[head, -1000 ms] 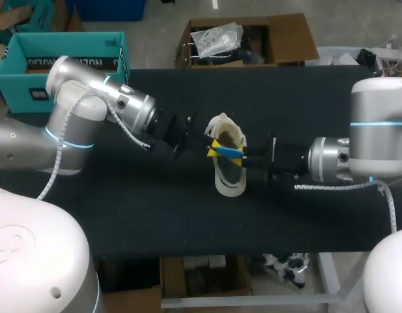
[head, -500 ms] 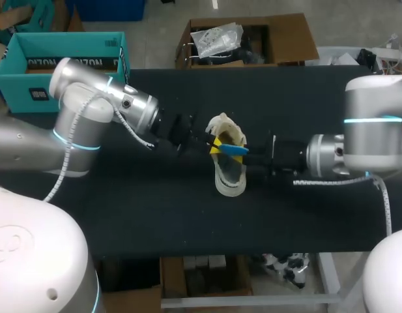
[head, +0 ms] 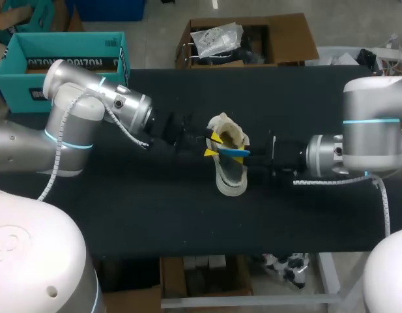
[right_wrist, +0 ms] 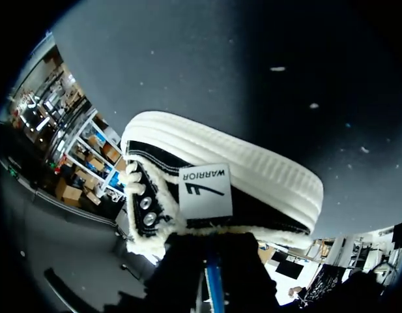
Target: Open the shoe tongue, take the insole out of the shoe, put the insole back into the shoe, and pack the shoe into the shoebox
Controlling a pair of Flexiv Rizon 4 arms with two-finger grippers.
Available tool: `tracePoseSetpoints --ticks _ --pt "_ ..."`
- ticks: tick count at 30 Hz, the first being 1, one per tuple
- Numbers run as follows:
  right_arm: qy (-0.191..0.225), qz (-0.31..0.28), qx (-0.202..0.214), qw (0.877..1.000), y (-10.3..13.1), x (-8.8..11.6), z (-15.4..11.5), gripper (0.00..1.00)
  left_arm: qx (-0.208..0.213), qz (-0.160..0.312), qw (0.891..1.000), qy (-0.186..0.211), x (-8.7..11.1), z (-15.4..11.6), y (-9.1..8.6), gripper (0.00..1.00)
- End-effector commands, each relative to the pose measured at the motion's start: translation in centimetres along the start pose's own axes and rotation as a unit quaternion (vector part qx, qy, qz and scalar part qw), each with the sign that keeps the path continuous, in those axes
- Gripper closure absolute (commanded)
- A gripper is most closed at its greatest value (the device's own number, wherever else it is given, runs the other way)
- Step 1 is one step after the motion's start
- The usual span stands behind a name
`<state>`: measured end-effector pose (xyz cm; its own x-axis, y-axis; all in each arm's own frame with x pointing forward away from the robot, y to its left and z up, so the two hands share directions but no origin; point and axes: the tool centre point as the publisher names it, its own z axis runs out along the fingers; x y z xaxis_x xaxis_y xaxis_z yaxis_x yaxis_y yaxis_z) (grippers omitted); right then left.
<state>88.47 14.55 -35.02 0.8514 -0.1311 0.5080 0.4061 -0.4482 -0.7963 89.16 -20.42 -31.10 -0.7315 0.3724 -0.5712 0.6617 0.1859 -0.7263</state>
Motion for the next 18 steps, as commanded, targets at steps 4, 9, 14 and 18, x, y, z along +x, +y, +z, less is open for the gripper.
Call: tracePoseSetpoints --ticks 4,9,14,18 --pt "-0.002 0.002 -0.003 1.0 0.2 0.1 0.2 1.0 0.004 0.013 1.0 0.012 0.4 0.7 -1.2 0.61" --pt "-0.004 0.004 -0.007 1.0 0.0 0.1 0.4 1.0 0.004 0.016 1.0 0.014 0.1 1.4 -1.1 0.78" --pt "-0.005 0.003 -0.008 1.0 -0.5 -0.3 0.3 1.0 -0.001 0.017 1.0 0.012 0.1 1.5 -0.9 1.0" --pt "-0.001 -0.002 -0.006 1.0 -1.4 -1.1 -0.2 0.84 -0.002 0.015 1.0 0.01 0.3 1.2 -0.6 1.0"
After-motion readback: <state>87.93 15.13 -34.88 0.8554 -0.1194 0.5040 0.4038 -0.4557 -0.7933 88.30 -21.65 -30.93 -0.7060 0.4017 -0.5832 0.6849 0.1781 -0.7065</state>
